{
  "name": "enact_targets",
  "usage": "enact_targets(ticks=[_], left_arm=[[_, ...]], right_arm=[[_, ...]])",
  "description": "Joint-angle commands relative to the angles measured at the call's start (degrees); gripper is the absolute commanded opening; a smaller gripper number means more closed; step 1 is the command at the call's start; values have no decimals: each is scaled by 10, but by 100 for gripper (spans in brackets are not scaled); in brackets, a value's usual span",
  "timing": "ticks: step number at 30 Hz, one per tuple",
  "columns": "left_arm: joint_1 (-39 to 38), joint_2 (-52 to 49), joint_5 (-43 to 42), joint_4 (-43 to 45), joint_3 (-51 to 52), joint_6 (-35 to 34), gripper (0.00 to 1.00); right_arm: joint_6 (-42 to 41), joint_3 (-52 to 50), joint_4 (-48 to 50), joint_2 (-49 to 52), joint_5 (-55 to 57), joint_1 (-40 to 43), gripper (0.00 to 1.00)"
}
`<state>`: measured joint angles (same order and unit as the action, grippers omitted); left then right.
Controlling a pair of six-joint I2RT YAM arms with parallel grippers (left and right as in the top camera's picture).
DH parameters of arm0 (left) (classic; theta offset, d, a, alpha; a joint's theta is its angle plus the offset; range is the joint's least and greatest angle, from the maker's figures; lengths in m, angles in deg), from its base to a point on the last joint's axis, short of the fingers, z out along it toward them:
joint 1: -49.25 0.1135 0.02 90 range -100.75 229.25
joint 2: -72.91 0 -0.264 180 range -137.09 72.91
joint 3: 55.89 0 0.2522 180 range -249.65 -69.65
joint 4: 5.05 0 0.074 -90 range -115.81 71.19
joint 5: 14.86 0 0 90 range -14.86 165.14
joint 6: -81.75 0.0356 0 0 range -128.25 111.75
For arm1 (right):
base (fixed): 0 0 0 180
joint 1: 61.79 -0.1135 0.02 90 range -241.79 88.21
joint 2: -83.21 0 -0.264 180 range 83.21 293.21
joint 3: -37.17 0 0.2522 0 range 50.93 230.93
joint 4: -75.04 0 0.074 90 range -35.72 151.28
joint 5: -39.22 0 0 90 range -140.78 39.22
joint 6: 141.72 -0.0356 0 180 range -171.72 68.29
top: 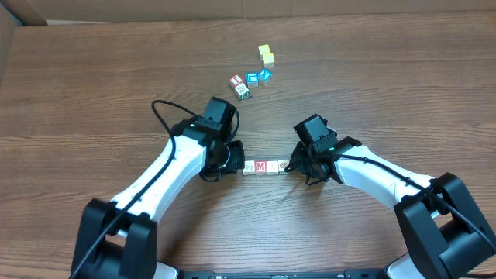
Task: Flip 4 blocks
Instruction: 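Squeeze the block row between left and right grippers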
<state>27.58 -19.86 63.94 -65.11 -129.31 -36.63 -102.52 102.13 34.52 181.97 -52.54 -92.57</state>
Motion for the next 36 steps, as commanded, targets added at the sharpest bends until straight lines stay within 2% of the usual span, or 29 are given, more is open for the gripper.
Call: enact_targets(ticks=[1,14,36], left_arm=[[0,2,-4,-5,-8,-6,4],[-9,-66,20,31,1,-10,4],[-9,-66,27,72,28,-20,4]], right_arm=[[-2,-2,4,0,-3,0,4],[0,-2,6,0,-5,0,4],[0,-2,6,0,-9,0,4]])
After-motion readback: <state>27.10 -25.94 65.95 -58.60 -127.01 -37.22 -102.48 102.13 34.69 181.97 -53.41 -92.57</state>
